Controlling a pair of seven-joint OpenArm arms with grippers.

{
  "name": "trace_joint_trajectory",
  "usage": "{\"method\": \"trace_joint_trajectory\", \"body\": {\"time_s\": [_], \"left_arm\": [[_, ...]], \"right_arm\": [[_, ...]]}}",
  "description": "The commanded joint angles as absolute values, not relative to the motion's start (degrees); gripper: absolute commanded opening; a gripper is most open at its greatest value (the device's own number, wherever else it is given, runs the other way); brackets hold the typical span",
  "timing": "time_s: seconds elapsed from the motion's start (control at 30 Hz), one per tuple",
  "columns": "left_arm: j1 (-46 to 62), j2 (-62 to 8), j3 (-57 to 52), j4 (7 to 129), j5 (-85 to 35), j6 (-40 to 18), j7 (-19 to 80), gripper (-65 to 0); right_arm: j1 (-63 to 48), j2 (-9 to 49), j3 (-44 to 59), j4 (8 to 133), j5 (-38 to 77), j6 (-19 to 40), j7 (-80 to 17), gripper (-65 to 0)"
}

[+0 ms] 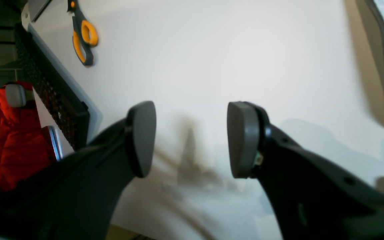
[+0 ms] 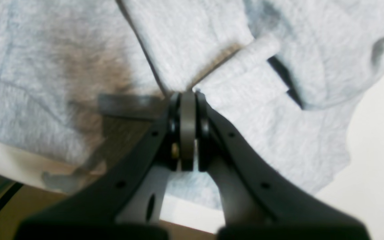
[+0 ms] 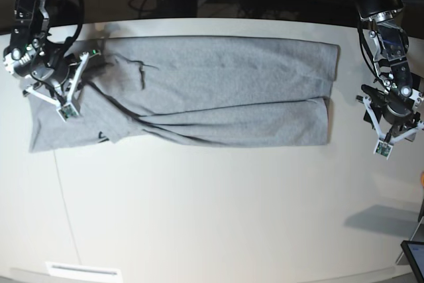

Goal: Fold the T-shirt properly
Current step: 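Release the flap and press the shirt corner with the right gripper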

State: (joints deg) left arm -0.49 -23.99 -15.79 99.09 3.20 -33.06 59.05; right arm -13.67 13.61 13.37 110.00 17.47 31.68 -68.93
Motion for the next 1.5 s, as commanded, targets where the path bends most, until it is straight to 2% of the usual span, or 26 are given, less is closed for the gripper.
{"method": "trace_joint_trajectory", "body": {"time_s": [0.0,0.3,1.17,1.27,1.4,1.47], "left_arm": [[-1.4,-25.1,-16.1,99.8,3.7,-32.7,58.3,-31.6],[-1.4,-25.1,-16.1,99.8,3.7,-32.7,58.3,-31.6],[-1.4,-25.1,-16.1,99.7,3.7,-32.7,58.3,-31.6],[-1.4,-25.1,-16.1,99.7,3.7,-32.7,58.3,-31.6],[-1.4,-25.1,-16.1,99.7,3.7,-32.7,58.3,-31.6],[-1.4,-25.1,-16.1,99.7,3.7,-32.7,58.3,-31.6]], "right_arm": [[-13.5,14.4,13.5,111.1,17.5,31.8,-68.5,-64.9],[-15.8,16.3,13.7,112.0,17.5,31.8,-68.5,-64.9],[-18.3,16.0,13.8,113.5,17.5,31.6,-70.5,-64.1],[-18.4,15.8,15.9,113.5,17.5,31.6,-70.5,-55.4],[-18.4,14.5,22.6,113.5,17.5,31.6,-70.5,-37.9],[-18.4,14.6,25.0,113.6,17.5,32.0,-70.5,-36.9]]}}
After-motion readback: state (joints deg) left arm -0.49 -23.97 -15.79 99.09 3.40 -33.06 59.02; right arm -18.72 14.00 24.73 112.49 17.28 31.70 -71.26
